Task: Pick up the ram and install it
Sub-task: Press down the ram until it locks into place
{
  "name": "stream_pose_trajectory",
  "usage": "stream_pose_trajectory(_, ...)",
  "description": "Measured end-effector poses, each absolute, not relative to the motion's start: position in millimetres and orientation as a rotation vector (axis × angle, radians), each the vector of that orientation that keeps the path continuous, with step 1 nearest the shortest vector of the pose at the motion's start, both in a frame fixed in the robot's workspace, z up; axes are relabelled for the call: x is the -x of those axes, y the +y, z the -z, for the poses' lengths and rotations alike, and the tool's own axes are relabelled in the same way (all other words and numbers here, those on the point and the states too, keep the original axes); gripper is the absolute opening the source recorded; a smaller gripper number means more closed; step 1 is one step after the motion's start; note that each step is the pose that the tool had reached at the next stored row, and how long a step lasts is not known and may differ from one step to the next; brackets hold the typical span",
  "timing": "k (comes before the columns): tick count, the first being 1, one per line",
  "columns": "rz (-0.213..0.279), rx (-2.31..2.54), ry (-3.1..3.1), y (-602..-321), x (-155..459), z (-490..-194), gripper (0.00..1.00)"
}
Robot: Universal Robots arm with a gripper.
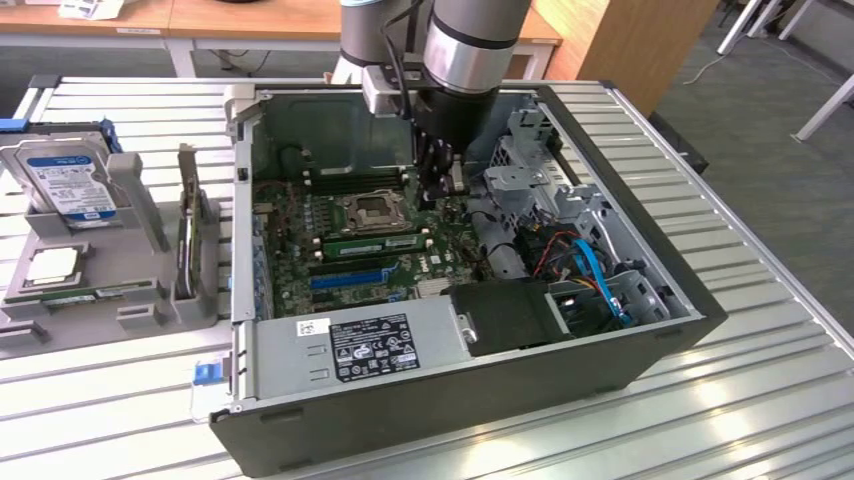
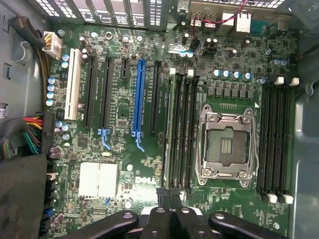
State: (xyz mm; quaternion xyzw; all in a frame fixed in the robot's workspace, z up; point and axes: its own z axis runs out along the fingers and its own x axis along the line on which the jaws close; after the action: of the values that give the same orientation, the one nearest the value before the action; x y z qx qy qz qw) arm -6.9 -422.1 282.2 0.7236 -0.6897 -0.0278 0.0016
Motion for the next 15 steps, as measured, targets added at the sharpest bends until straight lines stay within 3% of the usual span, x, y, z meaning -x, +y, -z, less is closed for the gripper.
stream_pose_trajectory(15, 0.087, -2.244, -2.193, -422.0, 6.9, -281.8, 0.1)
